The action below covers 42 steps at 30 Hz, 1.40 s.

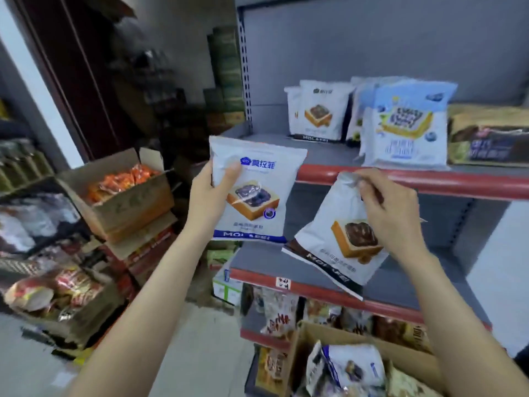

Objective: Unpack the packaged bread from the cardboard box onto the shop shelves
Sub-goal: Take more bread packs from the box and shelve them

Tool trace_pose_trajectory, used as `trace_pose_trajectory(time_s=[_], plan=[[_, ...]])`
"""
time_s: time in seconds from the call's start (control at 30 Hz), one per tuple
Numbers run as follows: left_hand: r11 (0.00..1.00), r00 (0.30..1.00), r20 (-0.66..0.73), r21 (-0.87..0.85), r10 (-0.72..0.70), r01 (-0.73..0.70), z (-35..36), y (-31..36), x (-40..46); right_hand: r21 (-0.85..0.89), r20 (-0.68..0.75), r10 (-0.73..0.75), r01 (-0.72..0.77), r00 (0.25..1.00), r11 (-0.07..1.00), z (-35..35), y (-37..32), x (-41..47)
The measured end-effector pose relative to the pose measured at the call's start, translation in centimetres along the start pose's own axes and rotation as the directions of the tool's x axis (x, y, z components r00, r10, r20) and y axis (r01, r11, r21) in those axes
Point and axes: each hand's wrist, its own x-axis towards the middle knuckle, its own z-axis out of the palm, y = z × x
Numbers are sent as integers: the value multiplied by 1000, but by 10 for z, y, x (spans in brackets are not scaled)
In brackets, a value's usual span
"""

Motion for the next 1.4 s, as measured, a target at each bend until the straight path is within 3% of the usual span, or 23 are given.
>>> trace_pose_trajectory(time_s=[0.3,0.53,0.63,0.67,0.73,0.8,0.83,0.97,1.07,1.17,1.3,1.4], plan=[[995,981,179,-75,76,-64,50,25,164,47,-197,10,0,980,999,6,-27,128],[944,934,356,-294,-39,151,116,-28,263,-203,-348,-45,-28,936,979,28,-25,203],[901,896,432,-344,-99,266,146,-54,284,-374,-366,-157,9,917,927,43,-20,227],[922,882,456,-282,-114,265,152,-64,289,-426,-356,-224,56,907,903,49,-18,234],[989,872,470,27,-140,144,159,-84,300,-520,-270,-352,172,896,837,62,-12,247],[939,886,425,343,-187,34,157,-95,312,-589,-157,-436,271,886,762,76,-1,256],[925,886,419,378,-199,28,155,-93,315,-605,-116,-456,302,883,737,85,4,259],[970,881,424,201,-212,136,144,-80,307,-711,13,-460,331,888,620,115,25,267],[974,857,463,105,-226,200,134,-72,290,-806,99,-161,173,982,566,129,49,263],[974,837,502,56,-218,220,130,-71,278,-772,73,21,43,997,634,130,59,247],[971,816,549,-26,-183,236,129,-68,262,-600,-27,-84,50,996,798,118,41,222],[980,809,566,-6,-162,201,132,-67,250,-556,-48,-160,107,986,824,109,26,191]])
